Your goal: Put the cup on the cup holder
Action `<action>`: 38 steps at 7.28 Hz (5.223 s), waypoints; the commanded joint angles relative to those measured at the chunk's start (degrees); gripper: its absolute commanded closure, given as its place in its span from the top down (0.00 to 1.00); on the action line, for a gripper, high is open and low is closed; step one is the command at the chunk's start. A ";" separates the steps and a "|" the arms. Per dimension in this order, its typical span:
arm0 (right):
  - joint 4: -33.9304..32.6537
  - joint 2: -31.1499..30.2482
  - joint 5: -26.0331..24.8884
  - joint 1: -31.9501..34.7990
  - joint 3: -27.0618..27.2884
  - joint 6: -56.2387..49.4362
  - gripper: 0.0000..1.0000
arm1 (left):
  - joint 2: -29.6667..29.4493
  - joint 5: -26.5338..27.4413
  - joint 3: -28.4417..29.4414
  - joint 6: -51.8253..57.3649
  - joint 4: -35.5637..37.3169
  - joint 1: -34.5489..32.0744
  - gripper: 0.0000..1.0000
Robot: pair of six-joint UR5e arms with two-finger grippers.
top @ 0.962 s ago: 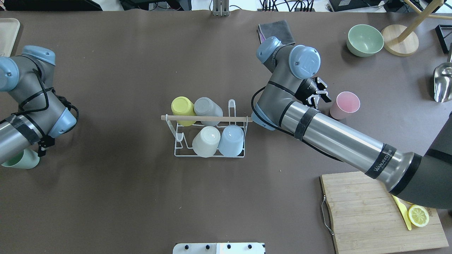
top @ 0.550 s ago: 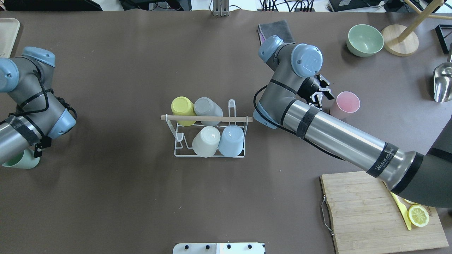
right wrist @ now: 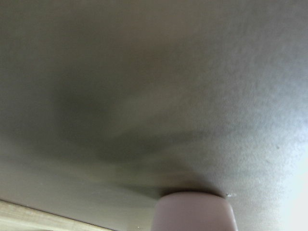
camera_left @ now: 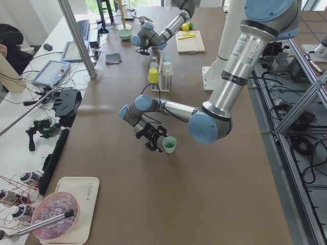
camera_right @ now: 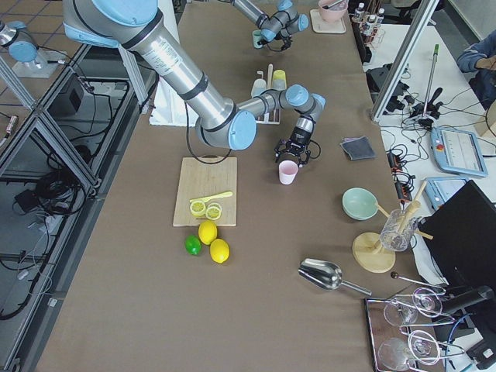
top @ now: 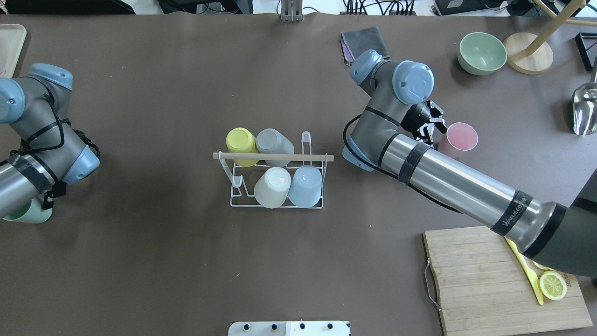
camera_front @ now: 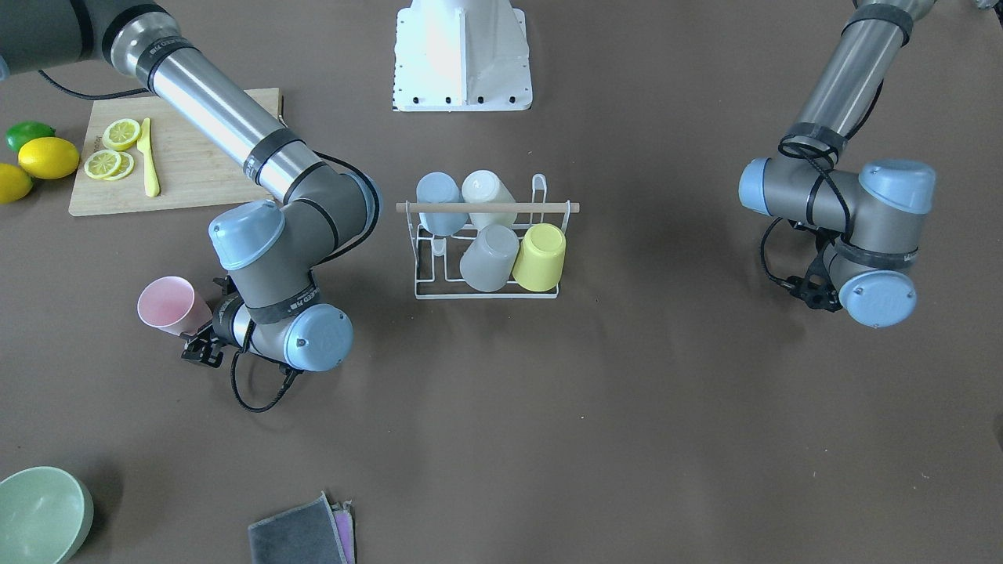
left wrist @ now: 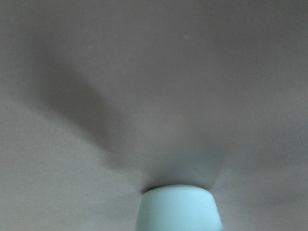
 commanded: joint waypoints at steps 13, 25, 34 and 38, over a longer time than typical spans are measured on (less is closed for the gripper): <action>1.29 -2.75 -1.50 0.61 0.44 -1.50 0.91 | 0.19 2.63 0.73 0.36 0.00 2.16 0.96; -4.25 -9.58 14.45 20.80 26.33 -4.77 0.00 | 0.02 8.08 -15.93 6.43 13.88 -10.11 0.00; 34.60 -25.76 42.36 24.08 38.69 34.84 0.00 | 4.14 2.03 -39.51 -22.17 -17.25 -15.07 0.00; 46.78 -26.30 44.39 23.28 36.83 40.05 0.00 | 6.61 2.10 -36.98 -49.39 -57.56 -12.62 0.00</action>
